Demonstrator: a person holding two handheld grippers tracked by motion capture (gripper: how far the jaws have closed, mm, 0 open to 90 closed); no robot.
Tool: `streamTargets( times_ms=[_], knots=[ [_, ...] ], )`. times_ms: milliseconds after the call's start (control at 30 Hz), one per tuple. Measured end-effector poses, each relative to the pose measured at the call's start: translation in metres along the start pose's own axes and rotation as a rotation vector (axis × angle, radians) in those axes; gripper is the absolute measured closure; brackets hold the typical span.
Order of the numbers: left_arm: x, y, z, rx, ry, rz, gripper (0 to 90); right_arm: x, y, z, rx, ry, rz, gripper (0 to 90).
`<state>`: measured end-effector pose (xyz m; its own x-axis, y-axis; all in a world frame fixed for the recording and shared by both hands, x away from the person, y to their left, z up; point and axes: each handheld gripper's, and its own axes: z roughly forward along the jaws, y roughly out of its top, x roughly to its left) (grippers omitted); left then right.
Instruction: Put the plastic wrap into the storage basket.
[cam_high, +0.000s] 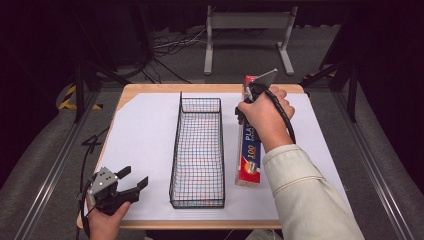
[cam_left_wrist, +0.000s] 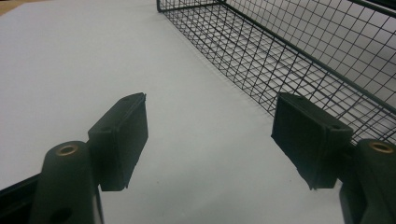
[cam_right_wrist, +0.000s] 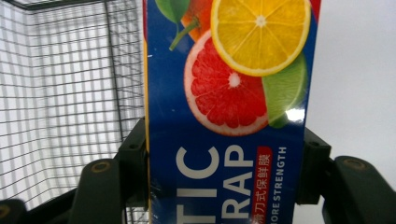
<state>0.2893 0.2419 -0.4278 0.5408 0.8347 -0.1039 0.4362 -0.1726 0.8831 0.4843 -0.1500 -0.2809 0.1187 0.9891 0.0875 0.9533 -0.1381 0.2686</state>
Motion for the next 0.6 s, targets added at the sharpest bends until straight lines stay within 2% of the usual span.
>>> streamTargets(
  times_ms=[100,233,267,600],
  knots=[
    [0.0,0.0,-0.001,0.001,0.001,-0.004,27.3,0.008,0.0,-0.002,0.004,0.012,-0.004,39.6],
    [0.002,-0.001,0.0,0.0,0.003,-0.012,27.3,0.015,-0.002,-0.004,0.005,0.005,-0.008,39.6],
    [0.002,-0.001,0.0,0.0,0.003,-0.012,27.3,0.023,-0.004,-0.006,0.005,0.013,-0.017,39.6],
    [0.002,0.0,0.002,-0.002,-0.006,-0.01,27.1,0.048,-0.01,-0.012,-0.001,0.045,-0.057,39.6]
  ],
)
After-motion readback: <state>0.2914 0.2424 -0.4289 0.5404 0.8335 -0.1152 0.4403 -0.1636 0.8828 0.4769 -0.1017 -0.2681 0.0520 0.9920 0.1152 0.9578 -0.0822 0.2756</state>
